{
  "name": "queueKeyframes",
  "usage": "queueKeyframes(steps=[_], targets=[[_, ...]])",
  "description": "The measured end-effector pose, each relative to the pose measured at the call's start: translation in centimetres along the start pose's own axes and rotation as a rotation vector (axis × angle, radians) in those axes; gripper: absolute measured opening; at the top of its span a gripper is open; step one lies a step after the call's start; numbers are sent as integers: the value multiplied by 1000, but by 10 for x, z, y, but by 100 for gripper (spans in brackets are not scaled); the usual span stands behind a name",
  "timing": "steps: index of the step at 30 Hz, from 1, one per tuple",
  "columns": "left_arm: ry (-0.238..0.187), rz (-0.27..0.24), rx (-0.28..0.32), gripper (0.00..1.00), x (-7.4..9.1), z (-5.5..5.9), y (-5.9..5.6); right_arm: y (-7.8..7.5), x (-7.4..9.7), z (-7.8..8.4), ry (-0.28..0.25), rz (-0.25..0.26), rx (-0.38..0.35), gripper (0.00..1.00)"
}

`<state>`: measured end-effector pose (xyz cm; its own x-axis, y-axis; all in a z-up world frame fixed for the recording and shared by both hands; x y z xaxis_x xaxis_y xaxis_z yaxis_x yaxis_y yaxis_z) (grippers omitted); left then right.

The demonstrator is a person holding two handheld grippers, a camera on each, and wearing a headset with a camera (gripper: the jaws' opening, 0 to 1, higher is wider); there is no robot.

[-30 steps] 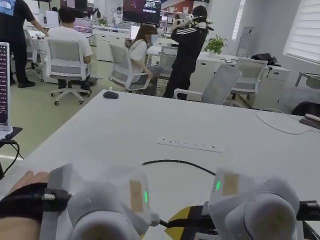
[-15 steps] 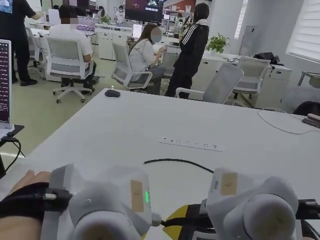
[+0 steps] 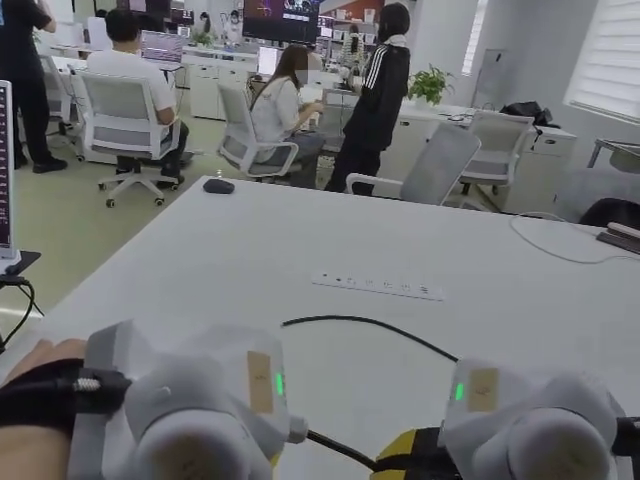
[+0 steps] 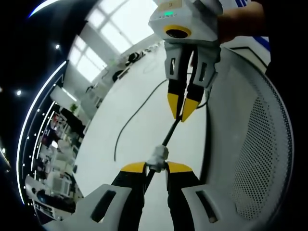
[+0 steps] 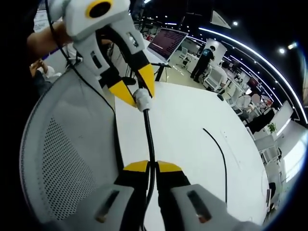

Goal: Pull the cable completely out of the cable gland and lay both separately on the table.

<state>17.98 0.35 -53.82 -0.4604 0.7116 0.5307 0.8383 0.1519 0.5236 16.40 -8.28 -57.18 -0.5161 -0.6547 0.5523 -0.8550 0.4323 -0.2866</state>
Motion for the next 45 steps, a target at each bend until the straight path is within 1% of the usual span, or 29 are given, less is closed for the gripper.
queueKeyframes(steps=[6, 10, 11, 12, 13, 14, 16, 18, 19, 21, 23, 24, 26, 31, 40, 45], targets=[[-3, -1, 0, 17, 1, -1, -1, 2, 0, 1, 6, -5, -6, 4], [-9, -9, -6, 17, 3, -3, -1, 5, -3, 0, 24, -22, 8, 4], [-6, -12, -11, 17, 4, -3, 0, 4, -4, -2, 23, -7, 11, 9], [-6, -11, -11, 16, 4, -3, 0, 3, -5, -6, 12, 3, 8, 13], [-5, -9, -10, 16, 4, -3, -1, 6, -8, -13, -12, -4, 5, 16], [-5, -8, -12, 16, 3, -3, -1, 7, -9, -18, -31, -13, 8, 17], [-8, -6, -15, 16, 3, -5, -2, 8, -14, -31, -71, -14, 6, 14], [-9, -5, -16, 16, 3, -6, -2, 11, -18, -41, -104, -22, 6, 14], [-8, -3, -19, 16, 2, -7, -2, 13, -21, -44, -107, -33, 12, 14], [-8, 1, -30, 16, 2, -8, -3, 13, -24, -47, -111, -34, 30, 12], [-10, 2, -29, 16, 3, -9, -3, 12, -23, -49, -122, -31, 43, 3], [-10, 3, -31, 17, 3, -9, -3, 12, -23, -50, -129, -44, 47, 4], [-16, 7, -19, 17, 4, -8, -4, 12, -20, -50, -132, -51, 40, 3], [-25, 10, -18, 17, 3, -11, -5, 12, -19, -47, -135, -55, 36, 3], [-33, 14, -15, 16, 1, -12, -5, 10, -14, -40, -124, -45, 23, 3], [-33, 6, -14, 16, 2, -12, -2, 7, -12, -34, -111, -33, 13, 3]])
Point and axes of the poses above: the centre of the closed fingertips' face, and the gripper's own axes: x roughly backward along the fingers, y roughly to its left, z roughly out of its underside, the point moved 2 cm from there along x, roughly backward along the fingers, and after that the axes turned 11 degrees about -y, right-handed, at the moved point
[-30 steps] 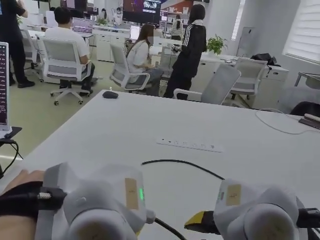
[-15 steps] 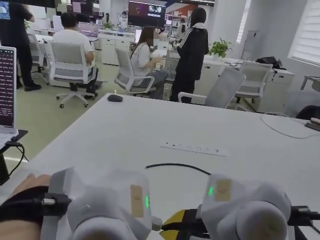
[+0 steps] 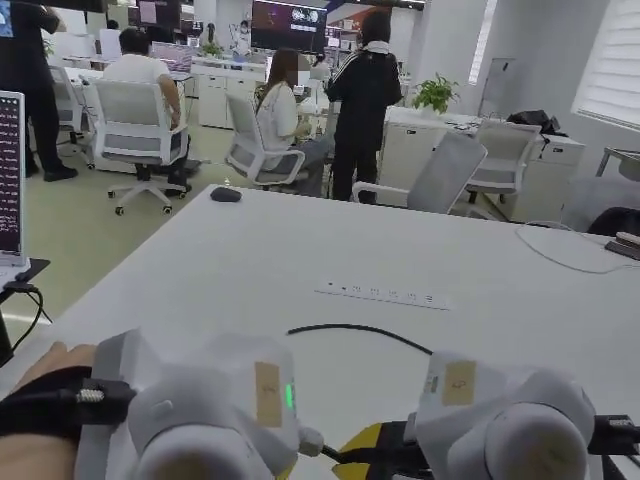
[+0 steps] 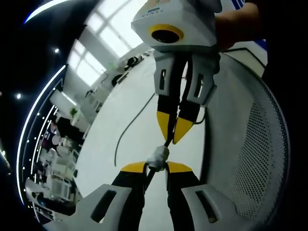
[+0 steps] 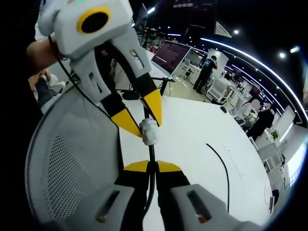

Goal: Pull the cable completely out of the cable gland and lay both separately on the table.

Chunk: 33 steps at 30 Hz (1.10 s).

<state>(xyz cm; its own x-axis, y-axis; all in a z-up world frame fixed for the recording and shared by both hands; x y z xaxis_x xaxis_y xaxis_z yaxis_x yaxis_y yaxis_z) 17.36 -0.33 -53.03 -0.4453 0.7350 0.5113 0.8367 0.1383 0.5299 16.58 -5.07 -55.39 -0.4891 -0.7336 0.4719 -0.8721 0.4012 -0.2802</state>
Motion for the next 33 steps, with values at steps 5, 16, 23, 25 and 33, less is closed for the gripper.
queueKeyframes(steps=[5, 16, 23, 25, 33], targets=[[4, -21, 5, 16, 3, 2, 5, -4, 3, 5, 18, 13, 4, 3], [29, -66, 20, 16, 14, 14, 16, -9, 12, 21, 63, 38, -4, 3], [47, -115, 32, 16, 20, 22, 28, -26, 22, 33, 79, 82, -26, 3], [48, -119, 37, 16, 22, 24, 29, -42, 27, 38, 80, 111, -35, 4], [61, -105, 49, 16, 18, 28, 23, -153, 27, 101, 64, 266, -282, 6]])
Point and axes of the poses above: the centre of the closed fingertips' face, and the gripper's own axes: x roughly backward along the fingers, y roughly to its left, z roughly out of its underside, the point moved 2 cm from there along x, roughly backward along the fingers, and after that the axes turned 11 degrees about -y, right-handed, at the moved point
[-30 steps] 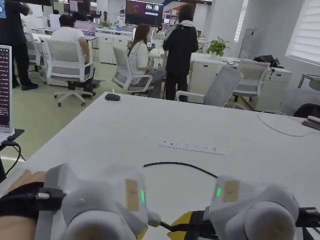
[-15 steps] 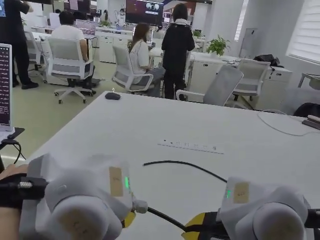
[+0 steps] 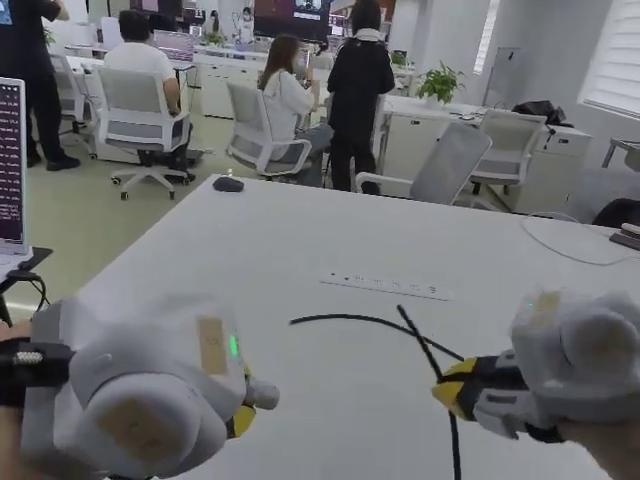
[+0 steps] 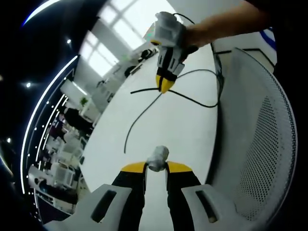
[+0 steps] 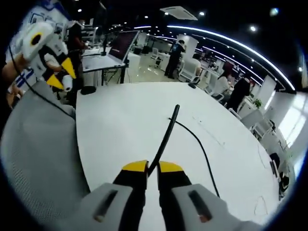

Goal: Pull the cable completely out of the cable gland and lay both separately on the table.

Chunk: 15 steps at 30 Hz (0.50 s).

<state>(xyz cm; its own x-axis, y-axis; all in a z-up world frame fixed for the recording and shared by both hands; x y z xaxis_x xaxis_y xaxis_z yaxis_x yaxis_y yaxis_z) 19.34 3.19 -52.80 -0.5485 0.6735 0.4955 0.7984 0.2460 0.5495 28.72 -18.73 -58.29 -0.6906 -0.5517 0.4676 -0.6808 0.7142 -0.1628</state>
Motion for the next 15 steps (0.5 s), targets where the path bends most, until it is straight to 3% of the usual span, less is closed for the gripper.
queueKeyframes(steps=[2, 5, 8, 10, 13, 15], targets=[[0, 4, 4, 16, 0, 0, -2, -29, -13, 25, 36, 44, -136, 6], [4, 2, 13, 16, 2, 1, -3, -57, -29, 58, 90, 80, -228, 8], [20, 5, 29, 16, 4, 6, -5, -66, -35, 85, 168, 94, -359, 15], [29, 7, 29, 16, 6, 9, -6, -70, -32, 93, 198, 100, -307, 13], [32, 1, 37, 16, 7, 11, -2, -63, -21, 87, 177, 102, -307, 13], [26, 7, 51, 16, 4, 11, 0, -54, -10, 80, 186, 87, -215, 14]])
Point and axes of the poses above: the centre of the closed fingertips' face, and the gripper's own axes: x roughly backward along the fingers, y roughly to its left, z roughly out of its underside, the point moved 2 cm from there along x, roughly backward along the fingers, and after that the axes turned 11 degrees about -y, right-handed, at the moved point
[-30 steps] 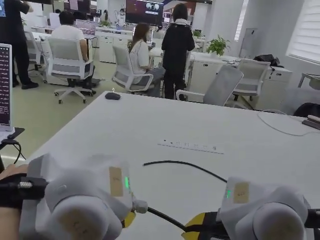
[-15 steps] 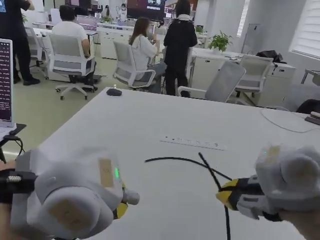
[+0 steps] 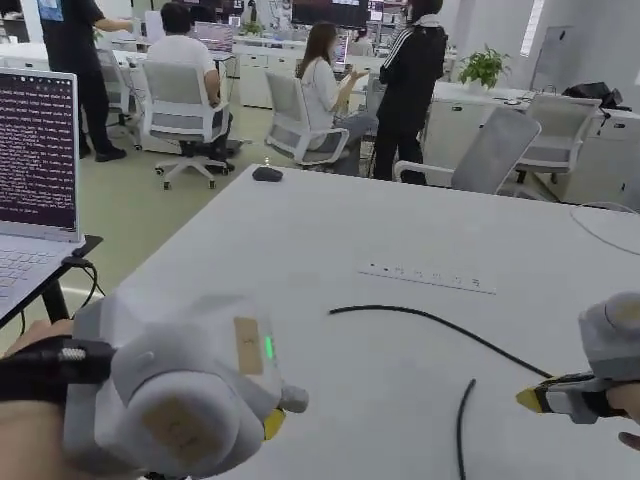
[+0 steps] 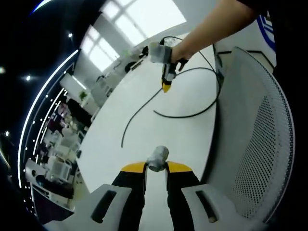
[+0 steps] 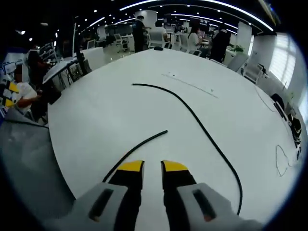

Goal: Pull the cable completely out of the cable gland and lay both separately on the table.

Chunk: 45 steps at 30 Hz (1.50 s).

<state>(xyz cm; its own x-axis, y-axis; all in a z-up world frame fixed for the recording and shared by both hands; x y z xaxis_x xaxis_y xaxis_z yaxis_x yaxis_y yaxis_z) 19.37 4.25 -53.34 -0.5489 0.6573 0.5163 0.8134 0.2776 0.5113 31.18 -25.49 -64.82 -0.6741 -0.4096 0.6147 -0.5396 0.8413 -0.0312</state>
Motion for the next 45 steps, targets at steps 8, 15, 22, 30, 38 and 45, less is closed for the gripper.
queueKeyframes(steps=[8, 15, 22, 30, 38, 45], targets=[[-170, 126, 171, 16, -27, -21, -8, 73, 59, 6, -75, -73, 100, 18], [-204, 239, 269, 16, -58, -21, -16, 115, 105, 21, -165, -72, -16, 17], [-189, 350, 417, 16, -100, -6, -24, 127, 132, 20, -219, -22, -70, 14], [-63, 478, 516, 16, -144, 29, -47, 128, 153, 17, -276, 18, -105, 13], [83, 518, 507, 16, -182, 81, -66, 132, 179, 16, -351, 39, -185, 12], [164, 526, 471, 16, -184, 114, -77, 126, 181, 15, -337, 60, -180, 12]])
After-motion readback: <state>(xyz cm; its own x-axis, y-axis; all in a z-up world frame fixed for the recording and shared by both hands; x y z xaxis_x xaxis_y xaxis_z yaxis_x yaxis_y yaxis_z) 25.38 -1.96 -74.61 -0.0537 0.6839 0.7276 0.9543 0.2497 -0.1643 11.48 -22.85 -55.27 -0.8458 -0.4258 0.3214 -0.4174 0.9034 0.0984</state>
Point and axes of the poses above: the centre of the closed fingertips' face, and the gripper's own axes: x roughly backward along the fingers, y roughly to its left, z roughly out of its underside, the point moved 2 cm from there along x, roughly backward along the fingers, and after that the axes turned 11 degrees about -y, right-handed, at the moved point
